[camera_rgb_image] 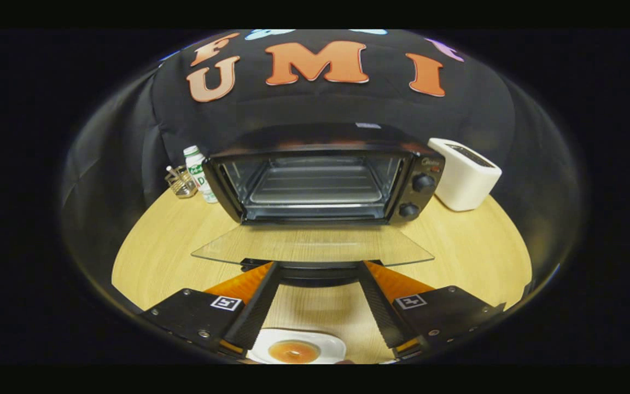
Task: Open the toaster oven, put the food inside, and close the toaster oven door.
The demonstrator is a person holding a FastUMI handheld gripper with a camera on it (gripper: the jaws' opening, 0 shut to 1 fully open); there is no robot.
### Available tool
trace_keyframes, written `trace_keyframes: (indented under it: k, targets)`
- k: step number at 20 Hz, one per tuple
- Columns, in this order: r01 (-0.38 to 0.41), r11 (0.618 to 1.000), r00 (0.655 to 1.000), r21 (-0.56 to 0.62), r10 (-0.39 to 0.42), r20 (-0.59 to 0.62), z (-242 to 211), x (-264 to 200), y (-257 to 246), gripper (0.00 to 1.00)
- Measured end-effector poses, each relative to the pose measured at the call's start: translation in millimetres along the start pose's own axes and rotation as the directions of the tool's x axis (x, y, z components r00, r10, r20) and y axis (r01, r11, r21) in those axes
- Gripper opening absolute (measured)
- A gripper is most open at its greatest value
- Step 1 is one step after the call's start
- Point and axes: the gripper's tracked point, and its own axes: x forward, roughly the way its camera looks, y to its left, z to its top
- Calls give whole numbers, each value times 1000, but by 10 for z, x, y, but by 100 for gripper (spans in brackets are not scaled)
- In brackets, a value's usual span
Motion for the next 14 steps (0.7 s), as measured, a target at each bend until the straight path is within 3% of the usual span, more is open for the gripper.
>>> trace_keyframes:
  k: [10,14]
  targets:
    - [-77,986,978,147,103,-180,-633,345,23,86]
    - [-85,985,980,148,110,-165,-606,345,-7,80]
